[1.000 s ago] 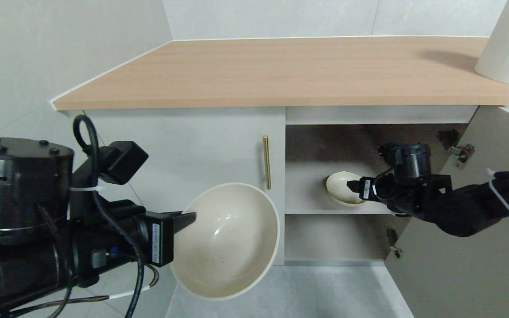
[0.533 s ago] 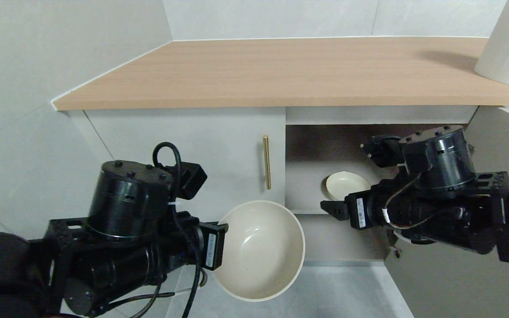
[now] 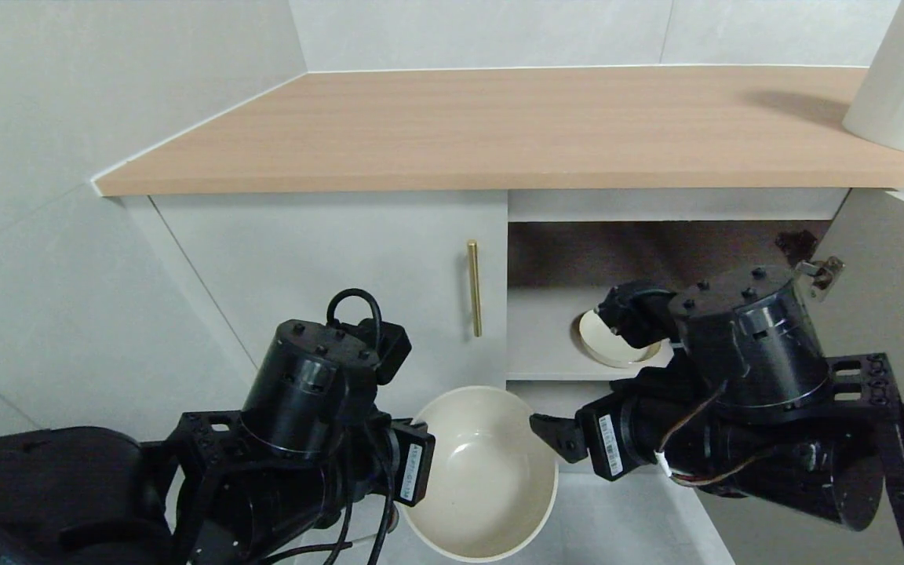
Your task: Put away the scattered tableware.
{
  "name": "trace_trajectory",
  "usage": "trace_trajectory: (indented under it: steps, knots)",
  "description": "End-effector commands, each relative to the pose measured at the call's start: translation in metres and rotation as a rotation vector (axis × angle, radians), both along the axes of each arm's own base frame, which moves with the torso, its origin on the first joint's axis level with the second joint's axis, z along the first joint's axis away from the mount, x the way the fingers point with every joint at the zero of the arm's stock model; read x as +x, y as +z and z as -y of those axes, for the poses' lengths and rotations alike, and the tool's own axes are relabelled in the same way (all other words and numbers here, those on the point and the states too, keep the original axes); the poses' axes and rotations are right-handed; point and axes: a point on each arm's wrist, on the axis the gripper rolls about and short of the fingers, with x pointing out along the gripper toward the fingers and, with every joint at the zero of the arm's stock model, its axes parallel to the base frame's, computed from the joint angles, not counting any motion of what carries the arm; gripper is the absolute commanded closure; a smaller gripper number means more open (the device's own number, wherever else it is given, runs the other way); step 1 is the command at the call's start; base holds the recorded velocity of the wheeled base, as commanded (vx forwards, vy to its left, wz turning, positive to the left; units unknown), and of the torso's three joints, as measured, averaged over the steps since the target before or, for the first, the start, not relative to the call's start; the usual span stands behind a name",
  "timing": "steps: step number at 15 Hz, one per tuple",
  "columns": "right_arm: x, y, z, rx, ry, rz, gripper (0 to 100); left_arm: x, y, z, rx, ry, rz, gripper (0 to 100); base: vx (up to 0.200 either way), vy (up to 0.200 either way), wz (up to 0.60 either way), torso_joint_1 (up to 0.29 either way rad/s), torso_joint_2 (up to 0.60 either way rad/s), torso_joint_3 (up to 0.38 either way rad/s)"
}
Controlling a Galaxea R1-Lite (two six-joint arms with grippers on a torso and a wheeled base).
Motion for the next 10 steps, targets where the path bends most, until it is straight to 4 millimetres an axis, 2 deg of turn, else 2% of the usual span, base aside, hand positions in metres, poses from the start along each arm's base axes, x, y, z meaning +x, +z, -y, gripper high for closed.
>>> trace_trajectory:
  steps: [1,6,7,10]
  knots:
    - [0.0043,-0.0208,-0.0122,-0.061,-0.002,-0.035,0,-0.0017,0.0021,0.0007,-0.008,-0.005,0.009,100,0.0,0.0,0.0,0.0,0.0,0.0]
    - [0.0085,-0.0302,-0.0178,-0.079,-0.012,-0.049,0,-0.0049,0.002,0.0037,0.002,-0.001,0.021,100,0.0,0.0,0.0,0.0,0.0,0.0]
    - [0.0085,-0.0301,-0.0179,-0.076,-0.011,-0.049,100,-0.0058,0.0012,0.0046,0.005,-0.005,0.019,100,0.0,0.0,0.0,0.0,0.0,0.0]
    - [0.0084,-0.0304,-0.0178,-0.076,-0.011,-0.049,100,-0.0063,0.0007,0.0047,0.007,-0.007,0.017,100,0.0,0.0,0.0,0.0,0.0,0.0]
